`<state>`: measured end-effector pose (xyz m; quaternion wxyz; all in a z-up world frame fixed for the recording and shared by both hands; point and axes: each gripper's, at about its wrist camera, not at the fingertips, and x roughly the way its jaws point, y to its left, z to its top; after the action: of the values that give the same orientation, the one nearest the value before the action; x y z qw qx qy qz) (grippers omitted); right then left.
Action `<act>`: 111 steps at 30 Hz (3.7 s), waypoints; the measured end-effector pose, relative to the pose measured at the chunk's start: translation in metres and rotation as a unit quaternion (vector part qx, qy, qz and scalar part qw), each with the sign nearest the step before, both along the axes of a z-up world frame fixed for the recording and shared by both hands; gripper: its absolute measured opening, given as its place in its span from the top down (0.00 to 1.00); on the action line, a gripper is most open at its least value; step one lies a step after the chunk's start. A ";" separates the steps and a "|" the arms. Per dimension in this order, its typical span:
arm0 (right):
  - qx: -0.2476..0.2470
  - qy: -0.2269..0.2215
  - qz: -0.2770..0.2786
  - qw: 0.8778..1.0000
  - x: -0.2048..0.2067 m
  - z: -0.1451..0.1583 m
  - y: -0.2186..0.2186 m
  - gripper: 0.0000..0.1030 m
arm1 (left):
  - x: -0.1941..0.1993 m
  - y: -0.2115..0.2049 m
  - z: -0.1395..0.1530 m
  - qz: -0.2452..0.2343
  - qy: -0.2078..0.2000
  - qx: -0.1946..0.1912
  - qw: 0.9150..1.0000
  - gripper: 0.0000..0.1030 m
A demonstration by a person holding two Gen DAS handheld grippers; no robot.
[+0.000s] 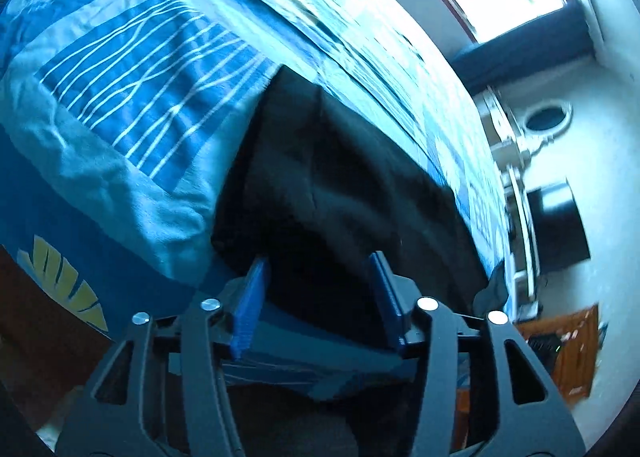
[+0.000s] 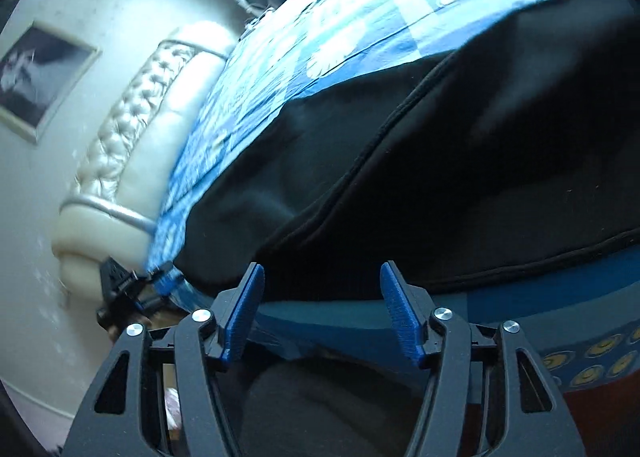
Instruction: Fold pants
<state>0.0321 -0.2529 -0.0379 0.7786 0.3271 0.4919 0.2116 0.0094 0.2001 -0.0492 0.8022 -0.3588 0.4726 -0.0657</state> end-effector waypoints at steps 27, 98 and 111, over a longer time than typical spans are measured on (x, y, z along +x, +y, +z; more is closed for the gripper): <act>-0.082 -0.034 -0.114 0.990 0.010 0.029 -0.096 0.40 | -0.014 -0.009 0.012 -0.018 -0.005 0.178 0.984 0.44; -0.042 -0.027 -0.433 0.900 -0.068 -0.022 -0.367 0.95 | -0.006 -0.099 0.000 -0.036 0.036 0.200 0.979 0.21; -0.041 0.008 -0.435 0.900 -0.079 -0.057 -0.376 0.95 | 0.003 -0.104 -0.017 -0.045 0.047 0.200 0.978 0.16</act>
<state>-0.0466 -0.6289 -0.0952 0.8019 0.4779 0.3154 -0.1708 0.0121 0.0959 -0.0658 0.8311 -0.1720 0.5287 0.0115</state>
